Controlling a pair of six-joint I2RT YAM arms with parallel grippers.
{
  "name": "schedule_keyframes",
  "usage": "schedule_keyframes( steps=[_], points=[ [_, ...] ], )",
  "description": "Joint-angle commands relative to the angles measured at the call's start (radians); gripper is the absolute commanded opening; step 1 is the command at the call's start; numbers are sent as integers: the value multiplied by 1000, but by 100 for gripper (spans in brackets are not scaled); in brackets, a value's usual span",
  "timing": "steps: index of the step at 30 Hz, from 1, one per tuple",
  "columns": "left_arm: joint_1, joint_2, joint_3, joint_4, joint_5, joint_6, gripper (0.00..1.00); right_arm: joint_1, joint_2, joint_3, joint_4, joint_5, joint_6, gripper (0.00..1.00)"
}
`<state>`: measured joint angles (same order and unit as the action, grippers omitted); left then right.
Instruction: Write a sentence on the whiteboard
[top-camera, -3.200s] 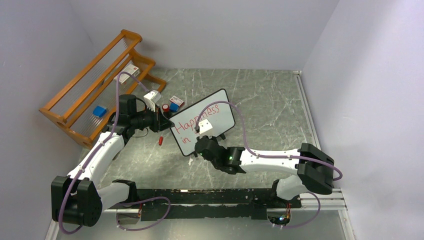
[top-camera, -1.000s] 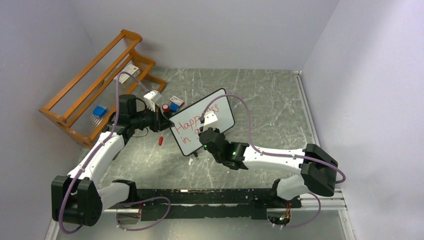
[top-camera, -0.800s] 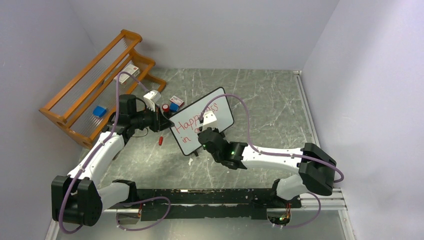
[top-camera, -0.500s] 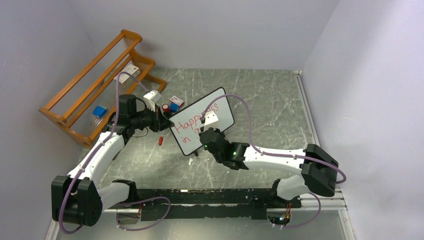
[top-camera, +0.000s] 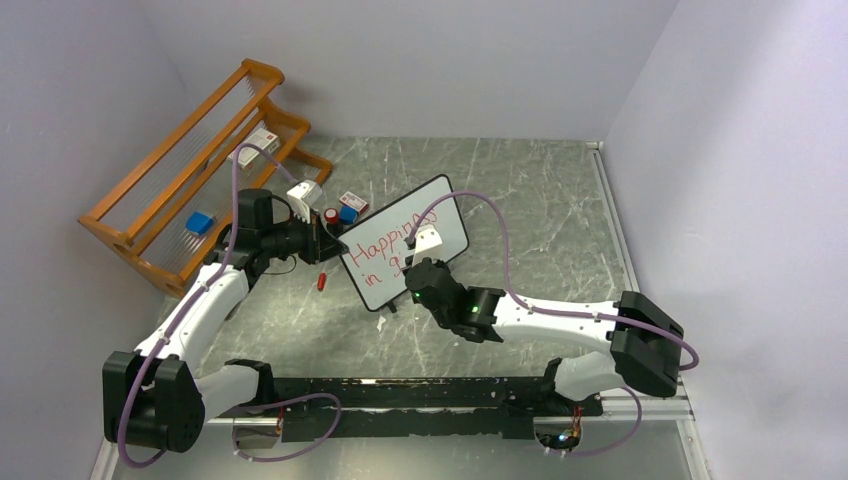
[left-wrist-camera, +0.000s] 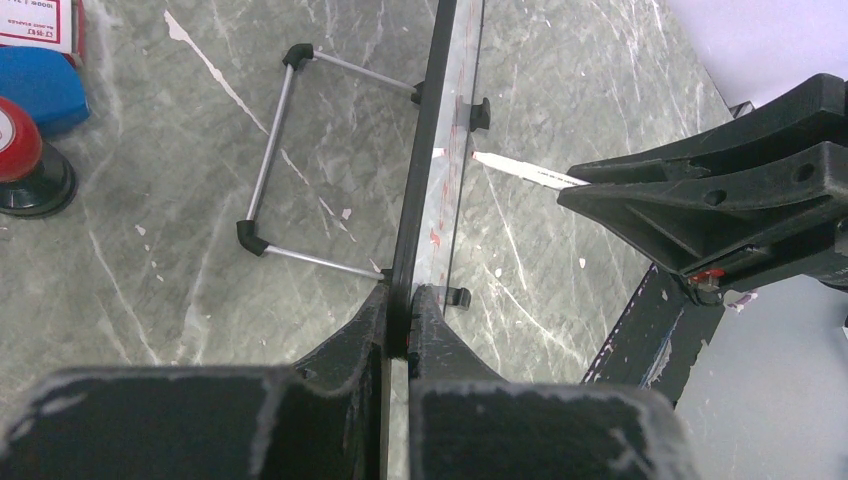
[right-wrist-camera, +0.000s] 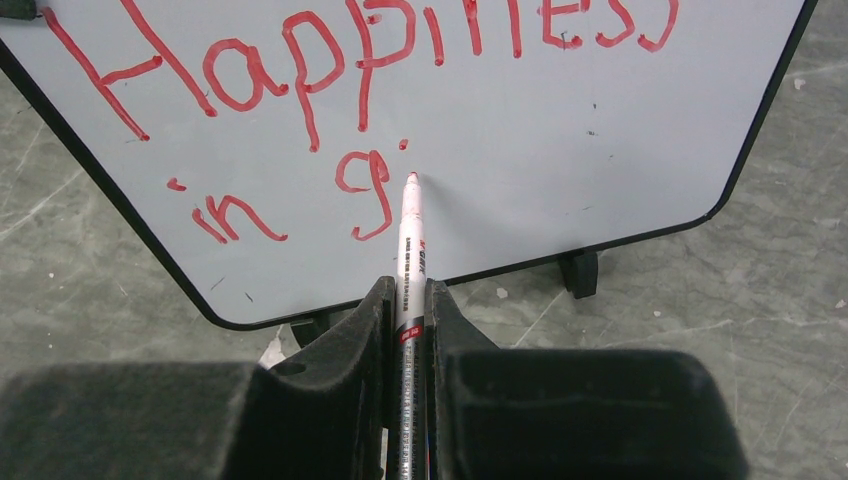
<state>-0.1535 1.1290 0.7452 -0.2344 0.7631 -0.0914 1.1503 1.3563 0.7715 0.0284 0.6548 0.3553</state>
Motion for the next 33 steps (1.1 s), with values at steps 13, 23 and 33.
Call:
schedule_keyframes(
  steps=[13, 23, 33],
  points=[
    [4, 24, -18, -92, -98, 63, 5, -6, 35, 26, 45, 23, -3, 0],
    [4, 24, -20, -92, -97, 62, 5, -6, 46, 42, 53, 32, -12, 0],
    [3, 25, -18, -92, -94, 64, 5, -10, 56, 49, 40, 29, -11, 0]
  ],
)
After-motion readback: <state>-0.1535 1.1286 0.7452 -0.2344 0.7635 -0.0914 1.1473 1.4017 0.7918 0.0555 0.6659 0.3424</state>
